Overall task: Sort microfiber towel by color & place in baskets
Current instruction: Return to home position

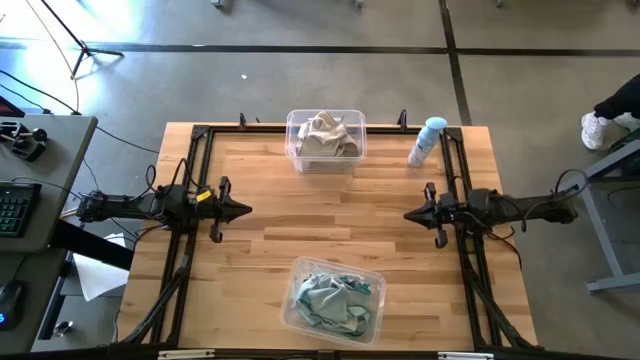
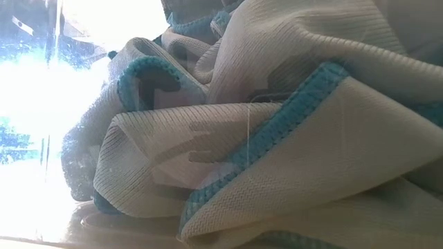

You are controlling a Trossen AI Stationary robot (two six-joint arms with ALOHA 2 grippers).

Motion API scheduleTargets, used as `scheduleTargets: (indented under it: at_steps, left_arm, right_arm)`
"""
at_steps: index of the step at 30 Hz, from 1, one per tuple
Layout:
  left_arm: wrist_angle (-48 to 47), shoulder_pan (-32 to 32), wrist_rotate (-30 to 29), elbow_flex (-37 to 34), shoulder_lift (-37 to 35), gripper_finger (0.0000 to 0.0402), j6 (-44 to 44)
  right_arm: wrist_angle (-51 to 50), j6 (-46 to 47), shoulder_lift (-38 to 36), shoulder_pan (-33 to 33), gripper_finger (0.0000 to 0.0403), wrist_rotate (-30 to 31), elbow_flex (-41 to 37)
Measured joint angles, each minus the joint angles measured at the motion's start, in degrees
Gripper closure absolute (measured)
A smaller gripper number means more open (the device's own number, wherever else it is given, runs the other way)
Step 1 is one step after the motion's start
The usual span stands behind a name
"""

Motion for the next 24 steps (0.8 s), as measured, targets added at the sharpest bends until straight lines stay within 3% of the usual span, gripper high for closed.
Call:
scheduleTargets:
  at_steps: [8,24]
  left_arm:
    - [0.0,0.0,0.0,0.0,0.0,0.0402,0.0]
    - [0.0,0.0,0.0,0.0,0.0,0.0402,0.0]
  right_arm:
    - [-16.6,0.3,0.0,0.0,0.0403,0.5,5.6]
    - [-16.8,-2.1,0.0,0.0,0.0403,0.6,5.6]
